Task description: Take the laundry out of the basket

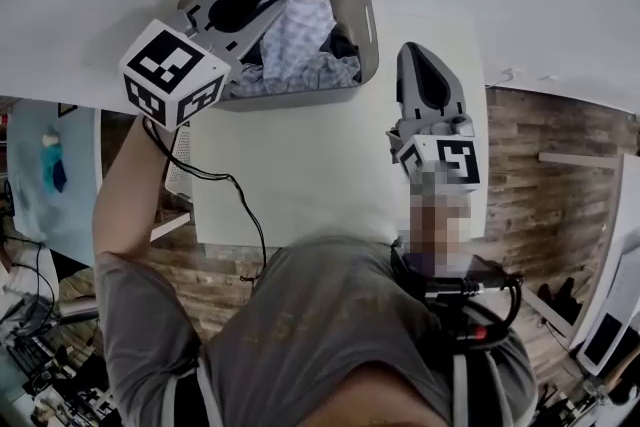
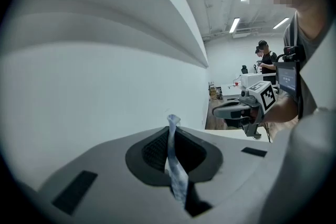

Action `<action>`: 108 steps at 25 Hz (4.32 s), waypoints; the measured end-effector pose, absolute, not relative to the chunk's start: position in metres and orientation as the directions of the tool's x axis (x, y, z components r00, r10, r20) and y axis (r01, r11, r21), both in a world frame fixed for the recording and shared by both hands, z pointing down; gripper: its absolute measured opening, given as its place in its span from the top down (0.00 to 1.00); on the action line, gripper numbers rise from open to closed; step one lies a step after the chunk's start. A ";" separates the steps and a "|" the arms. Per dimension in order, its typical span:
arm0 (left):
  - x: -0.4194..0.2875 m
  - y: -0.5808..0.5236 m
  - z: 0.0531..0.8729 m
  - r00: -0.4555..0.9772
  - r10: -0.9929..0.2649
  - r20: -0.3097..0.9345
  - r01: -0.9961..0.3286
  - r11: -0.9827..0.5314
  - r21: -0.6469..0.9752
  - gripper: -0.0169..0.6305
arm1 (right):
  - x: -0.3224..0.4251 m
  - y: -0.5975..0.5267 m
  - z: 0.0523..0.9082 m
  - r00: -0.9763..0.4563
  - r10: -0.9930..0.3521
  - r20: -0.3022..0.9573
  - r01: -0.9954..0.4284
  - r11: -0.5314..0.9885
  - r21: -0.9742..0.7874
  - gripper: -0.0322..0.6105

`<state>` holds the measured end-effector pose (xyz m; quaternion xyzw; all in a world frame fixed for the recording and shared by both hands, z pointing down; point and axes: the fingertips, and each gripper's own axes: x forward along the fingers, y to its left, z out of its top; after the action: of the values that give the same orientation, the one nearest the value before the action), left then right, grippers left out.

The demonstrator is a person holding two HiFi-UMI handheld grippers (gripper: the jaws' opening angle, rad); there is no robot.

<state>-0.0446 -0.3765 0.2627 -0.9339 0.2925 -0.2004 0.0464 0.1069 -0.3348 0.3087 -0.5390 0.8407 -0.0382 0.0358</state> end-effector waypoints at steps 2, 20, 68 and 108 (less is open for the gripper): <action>-0.048 -0.371 0.244 0.748 -0.581 0.321 -0.538 -0.814 -0.221 0.95 | 0.105 -0.324 0.297 -0.412 -0.910 -0.036 -0.906 0.414 -0.092 0.94; -0.058 -0.340 0.043 0.758 -0.650 0.051 -0.608 -0.733 -0.305 0.95 | 0.113 -0.242 0.218 -0.349 -0.921 -0.172 -0.934 0.358 -0.023 0.94; 0.025 -0.102 0.244 0.659 -0.751 0.037 -0.746 -0.660 -0.094 0.95 | 0.227 -0.020 0.281 -0.394 -0.919 -0.029 -0.919 0.393 0.030 0.94; -0.118 -0.075 0.449 0.436 -0.858 0.270 -0.900 -0.423 0.109 0.74 | 0.094 -0.109 0.328 -0.549 -0.829 0.101 -0.832 0.554 0.027 0.94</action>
<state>-0.1175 -0.0748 0.4488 -0.8391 0.5238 -0.0866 -0.1188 0.0939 -0.1091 0.3284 -0.4720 0.8801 -0.0122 -0.0511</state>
